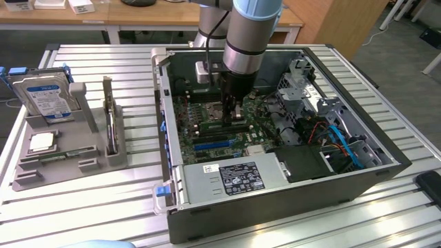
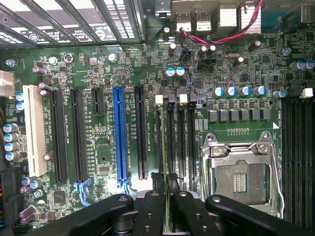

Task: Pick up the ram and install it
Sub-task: 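Insert the ram into the slot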

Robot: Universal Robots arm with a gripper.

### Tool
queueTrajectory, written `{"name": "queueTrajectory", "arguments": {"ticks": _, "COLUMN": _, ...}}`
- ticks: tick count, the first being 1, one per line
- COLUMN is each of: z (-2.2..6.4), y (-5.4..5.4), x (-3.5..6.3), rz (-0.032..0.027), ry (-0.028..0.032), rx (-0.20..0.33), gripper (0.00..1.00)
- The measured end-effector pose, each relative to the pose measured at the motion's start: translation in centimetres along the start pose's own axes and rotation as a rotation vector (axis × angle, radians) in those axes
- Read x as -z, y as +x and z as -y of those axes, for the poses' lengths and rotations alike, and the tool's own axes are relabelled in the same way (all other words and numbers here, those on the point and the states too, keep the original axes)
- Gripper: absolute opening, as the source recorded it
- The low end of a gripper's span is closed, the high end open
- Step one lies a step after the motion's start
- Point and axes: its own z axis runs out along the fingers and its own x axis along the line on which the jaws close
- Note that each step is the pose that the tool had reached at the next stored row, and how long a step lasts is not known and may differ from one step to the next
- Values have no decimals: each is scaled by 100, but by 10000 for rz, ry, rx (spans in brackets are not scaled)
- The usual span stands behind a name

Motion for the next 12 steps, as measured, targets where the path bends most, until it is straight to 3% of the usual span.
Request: {"name": "queueTrajectory", "arguments": {"ticks": 12, "z": 2, "y": 9, "x": -25, "rz": -2, "ry": 0, "rx": -4, "gripper": 13}}
